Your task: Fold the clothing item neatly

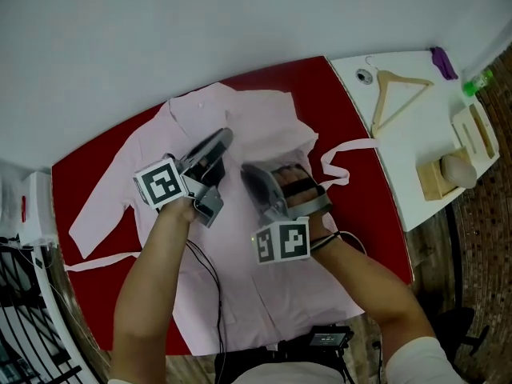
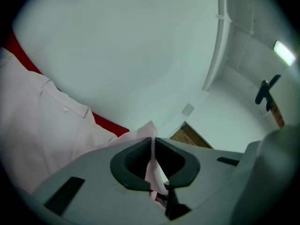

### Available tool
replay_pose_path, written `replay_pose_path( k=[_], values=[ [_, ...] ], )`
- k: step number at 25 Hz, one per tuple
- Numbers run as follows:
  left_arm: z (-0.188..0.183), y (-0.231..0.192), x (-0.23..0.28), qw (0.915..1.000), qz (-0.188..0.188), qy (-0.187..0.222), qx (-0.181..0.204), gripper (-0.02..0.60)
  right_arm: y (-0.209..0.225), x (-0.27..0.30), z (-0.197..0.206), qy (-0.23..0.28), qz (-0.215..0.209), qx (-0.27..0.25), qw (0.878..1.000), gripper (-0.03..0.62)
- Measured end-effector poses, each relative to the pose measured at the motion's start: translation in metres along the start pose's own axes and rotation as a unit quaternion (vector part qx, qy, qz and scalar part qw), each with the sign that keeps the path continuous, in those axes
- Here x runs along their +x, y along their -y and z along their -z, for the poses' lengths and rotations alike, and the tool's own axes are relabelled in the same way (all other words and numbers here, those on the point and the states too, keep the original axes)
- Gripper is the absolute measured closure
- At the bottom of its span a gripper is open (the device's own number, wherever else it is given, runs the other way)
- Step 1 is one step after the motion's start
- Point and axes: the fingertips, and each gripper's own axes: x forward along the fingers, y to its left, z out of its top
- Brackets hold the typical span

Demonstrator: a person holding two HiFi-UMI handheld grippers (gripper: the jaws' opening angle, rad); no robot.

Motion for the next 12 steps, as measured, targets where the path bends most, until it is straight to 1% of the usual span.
replay_pose_path(
  k=[5,9,12],
  values=[
    [0.000,-0.021,-0.044,0.9997,-0.020,-0.001,-0.015,0.551,-0.033,0.013,-0.037,0.012,-0.025,-0.005,1.000,0.543],
    [0.002,-0.037,-0.068,0.9992,-0.034,-0.017,-0.014,0.551,-0.054,0.022,-0.056,0.014,-0.041,0.003,0.999,0.543],
    [0.010,-0.052,-0.081,0.9980,-0.046,-0.035,-0.025,0.551,-0.075,0.029,-0.060,0.008,-0.065,0.011,0.998,0.543]
  ],
)
